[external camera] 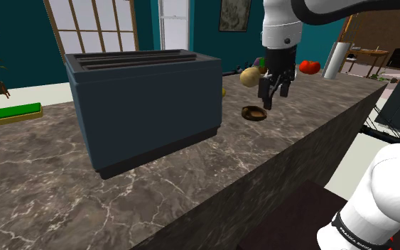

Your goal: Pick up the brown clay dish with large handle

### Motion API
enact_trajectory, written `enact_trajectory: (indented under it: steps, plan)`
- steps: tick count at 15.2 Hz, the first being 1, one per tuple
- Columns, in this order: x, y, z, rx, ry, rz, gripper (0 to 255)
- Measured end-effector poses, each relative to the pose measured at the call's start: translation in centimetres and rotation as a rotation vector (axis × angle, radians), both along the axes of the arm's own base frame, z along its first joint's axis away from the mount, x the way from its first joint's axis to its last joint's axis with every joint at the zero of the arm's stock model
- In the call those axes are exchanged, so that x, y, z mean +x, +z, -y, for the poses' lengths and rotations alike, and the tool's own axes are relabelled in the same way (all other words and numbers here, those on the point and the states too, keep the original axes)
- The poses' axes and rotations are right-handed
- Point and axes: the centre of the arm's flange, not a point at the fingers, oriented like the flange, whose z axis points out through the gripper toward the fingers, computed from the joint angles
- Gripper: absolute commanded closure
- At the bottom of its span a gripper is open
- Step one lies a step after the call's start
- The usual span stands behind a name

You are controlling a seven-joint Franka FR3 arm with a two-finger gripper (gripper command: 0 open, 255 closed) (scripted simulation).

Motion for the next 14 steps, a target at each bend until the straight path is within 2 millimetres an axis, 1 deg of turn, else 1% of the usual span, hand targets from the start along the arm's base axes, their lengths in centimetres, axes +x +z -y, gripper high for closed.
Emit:
enact_trajectory:
  steps: [2, 5, 6, 8, 14]
  plan:
    - [2.0, 0.0, -2.6, -0.053, 0.012, -0.001, 0]
    - [4.1, -0.8, -7.0, -0.135, 0.030, -0.004, 0]
    - [5.0, -0.9, -8.0, -0.151, 0.034, -0.004, 0]
    - [5.5, -1.7, -8.6, -0.163, 0.037, -0.004, 0]
    - [5.6, -4.6, -8.7, -0.168, 0.037, -0.004, 0]
